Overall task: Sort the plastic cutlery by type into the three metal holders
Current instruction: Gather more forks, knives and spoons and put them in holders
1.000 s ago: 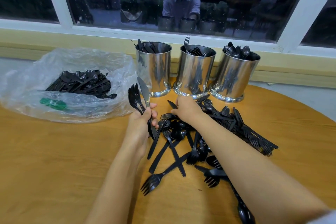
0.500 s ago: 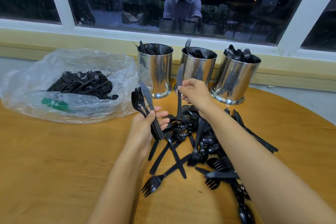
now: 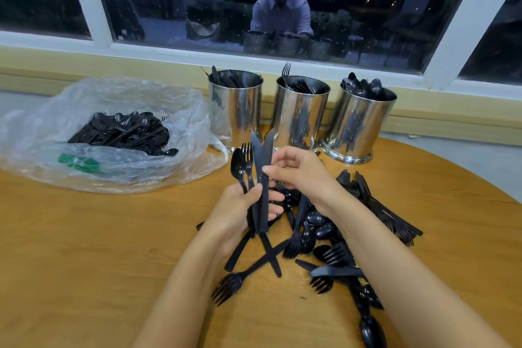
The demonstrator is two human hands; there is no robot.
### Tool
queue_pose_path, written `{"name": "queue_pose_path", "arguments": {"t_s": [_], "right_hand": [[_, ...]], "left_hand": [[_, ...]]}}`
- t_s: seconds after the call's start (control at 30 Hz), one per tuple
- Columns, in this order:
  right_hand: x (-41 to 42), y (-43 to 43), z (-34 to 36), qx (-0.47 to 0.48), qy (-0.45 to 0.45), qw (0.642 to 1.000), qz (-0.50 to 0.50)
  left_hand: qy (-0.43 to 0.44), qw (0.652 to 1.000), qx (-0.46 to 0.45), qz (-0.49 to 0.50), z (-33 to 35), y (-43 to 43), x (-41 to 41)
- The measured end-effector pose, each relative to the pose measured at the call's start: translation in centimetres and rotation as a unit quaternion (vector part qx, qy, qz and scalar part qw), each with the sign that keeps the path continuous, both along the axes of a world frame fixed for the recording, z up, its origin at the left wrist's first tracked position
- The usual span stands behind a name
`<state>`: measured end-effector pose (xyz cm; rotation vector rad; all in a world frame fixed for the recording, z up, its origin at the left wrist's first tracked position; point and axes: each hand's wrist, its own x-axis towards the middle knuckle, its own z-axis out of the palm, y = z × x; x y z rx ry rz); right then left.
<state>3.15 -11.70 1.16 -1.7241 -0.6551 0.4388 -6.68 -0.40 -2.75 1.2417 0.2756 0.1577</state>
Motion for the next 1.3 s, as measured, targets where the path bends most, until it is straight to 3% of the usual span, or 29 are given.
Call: {"name": "queue_pose_path", "arguments": {"t_s": [0.33, 0.57, 0.67, 0.83, 1.1, 1.2, 1.3], "right_hand": [[0.6, 0.6, 0.3, 0.006, -0.028, 1.0, 0.012], [1.4, 0.8, 0.6, 0.02, -0.069, 0.997, -0.029], [2.5, 0.2, -0.2, -0.053, -0.111, 0.991, -0.046], [3.5, 0.8, -2.5, -0.182, -0.151, 0.971, -0.031], [3.7, 3.6, -4.2, -0.323, -0.26, 0.91, 0.013], [3.7, 4.5, -4.5, -0.383, -0.317, 0.868, 0.022], [3.6, 5.2, -4.6, -0.376, -0.36, 0.854, -0.005]], "left_hand": [[-0.011, 0.997, 0.057, -0.044, 0.3, -0.1, -0.1], [-0.042, 0.987, 0.048, 0.148, 0.1, 1.4, 0.1], [-0.028, 0.977, 0.026, 0.208, -0.3, 2.3, 0.3], [-0.014, 0.978, -0.004, 0.208, -0.5, 2.4, 0.5], [0.0, 0.979, -0.013, 0.205, -0.6, 2.2, 0.5], [0.0, 0.98, -0.015, 0.199, -0.5, 2.1, 0.5], [-0.006, 0.982, -0.036, 0.183, -0.3, 2.0, 0.4]]}}
